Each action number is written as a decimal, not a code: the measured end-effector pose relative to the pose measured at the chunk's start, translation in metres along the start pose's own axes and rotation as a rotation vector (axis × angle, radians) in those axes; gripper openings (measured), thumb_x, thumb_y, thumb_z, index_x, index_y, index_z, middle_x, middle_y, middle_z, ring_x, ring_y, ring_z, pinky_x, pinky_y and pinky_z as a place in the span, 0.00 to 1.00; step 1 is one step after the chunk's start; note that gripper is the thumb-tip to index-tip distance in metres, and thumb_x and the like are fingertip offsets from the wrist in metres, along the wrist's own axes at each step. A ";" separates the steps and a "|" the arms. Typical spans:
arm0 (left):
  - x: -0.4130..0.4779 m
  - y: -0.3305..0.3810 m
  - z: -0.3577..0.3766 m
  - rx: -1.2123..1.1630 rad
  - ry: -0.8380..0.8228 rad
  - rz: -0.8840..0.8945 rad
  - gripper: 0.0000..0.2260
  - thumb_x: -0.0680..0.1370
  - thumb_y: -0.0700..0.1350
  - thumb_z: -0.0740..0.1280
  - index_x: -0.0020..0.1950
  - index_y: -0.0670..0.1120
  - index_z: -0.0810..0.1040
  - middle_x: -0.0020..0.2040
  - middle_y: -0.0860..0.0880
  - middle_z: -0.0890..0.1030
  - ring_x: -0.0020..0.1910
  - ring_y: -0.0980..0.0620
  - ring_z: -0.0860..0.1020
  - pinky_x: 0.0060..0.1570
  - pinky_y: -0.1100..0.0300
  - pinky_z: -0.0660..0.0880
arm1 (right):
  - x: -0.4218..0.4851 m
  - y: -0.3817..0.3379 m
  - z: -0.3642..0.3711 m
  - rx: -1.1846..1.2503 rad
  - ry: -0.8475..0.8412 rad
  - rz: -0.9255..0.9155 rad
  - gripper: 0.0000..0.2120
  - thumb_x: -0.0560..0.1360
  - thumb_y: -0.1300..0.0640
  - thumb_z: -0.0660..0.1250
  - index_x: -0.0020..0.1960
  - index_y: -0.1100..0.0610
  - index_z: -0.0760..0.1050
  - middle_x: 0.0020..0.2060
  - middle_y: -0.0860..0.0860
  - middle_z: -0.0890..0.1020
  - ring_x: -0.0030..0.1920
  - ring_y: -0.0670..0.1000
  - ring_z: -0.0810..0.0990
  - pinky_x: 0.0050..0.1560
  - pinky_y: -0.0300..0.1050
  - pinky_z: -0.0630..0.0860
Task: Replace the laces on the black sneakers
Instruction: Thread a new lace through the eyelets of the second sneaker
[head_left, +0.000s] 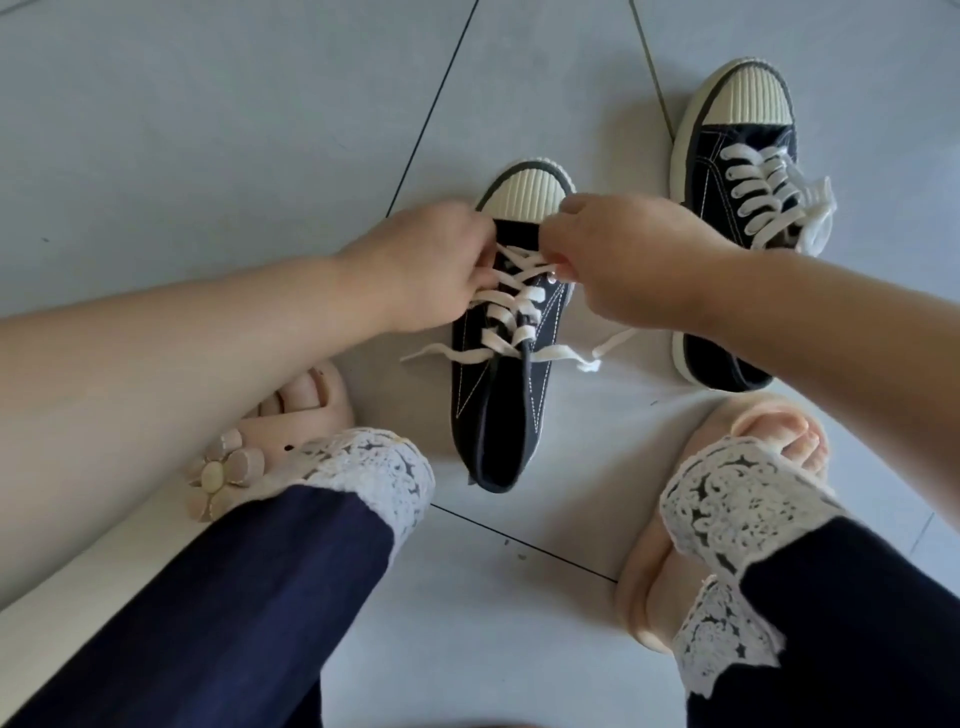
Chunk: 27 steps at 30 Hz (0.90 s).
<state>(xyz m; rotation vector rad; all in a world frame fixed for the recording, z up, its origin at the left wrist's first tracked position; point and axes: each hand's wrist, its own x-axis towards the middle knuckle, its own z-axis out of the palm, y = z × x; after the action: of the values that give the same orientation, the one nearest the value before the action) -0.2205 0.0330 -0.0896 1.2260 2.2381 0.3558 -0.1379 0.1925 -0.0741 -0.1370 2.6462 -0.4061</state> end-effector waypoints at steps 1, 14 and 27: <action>-0.004 -0.002 0.004 -0.081 0.088 -0.026 0.07 0.75 0.44 0.66 0.46 0.40 0.76 0.46 0.40 0.78 0.45 0.43 0.75 0.42 0.59 0.64 | -0.004 0.002 0.004 0.134 0.061 0.054 0.04 0.75 0.62 0.61 0.48 0.57 0.74 0.42 0.49 0.71 0.41 0.51 0.71 0.36 0.43 0.65; 0.001 -0.005 0.016 -0.262 0.213 -0.099 0.07 0.71 0.38 0.70 0.48 0.39 0.80 0.44 0.46 0.78 0.42 0.50 0.73 0.40 0.67 0.62 | -0.011 -0.011 0.032 0.691 0.303 0.410 0.04 0.70 0.59 0.71 0.44 0.56 0.78 0.32 0.41 0.74 0.36 0.44 0.74 0.40 0.34 0.69; -0.006 -0.002 -0.002 -0.067 0.072 0.023 0.06 0.74 0.37 0.65 0.49 0.38 0.78 0.47 0.40 0.78 0.46 0.43 0.75 0.43 0.59 0.66 | -0.010 -0.003 0.014 0.328 0.174 0.232 0.05 0.75 0.57 0.65 0.49 0.57 0.77 0.40 0.48 0.75 0.41 0.49 0.72 0.41 0.42 0.66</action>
<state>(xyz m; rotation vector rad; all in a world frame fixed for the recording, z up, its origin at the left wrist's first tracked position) -0.2201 0.0267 -0.0867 1.2229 2.2543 0.4874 -0.1224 0.1873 -0.0812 0.3185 2.6773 -0.7928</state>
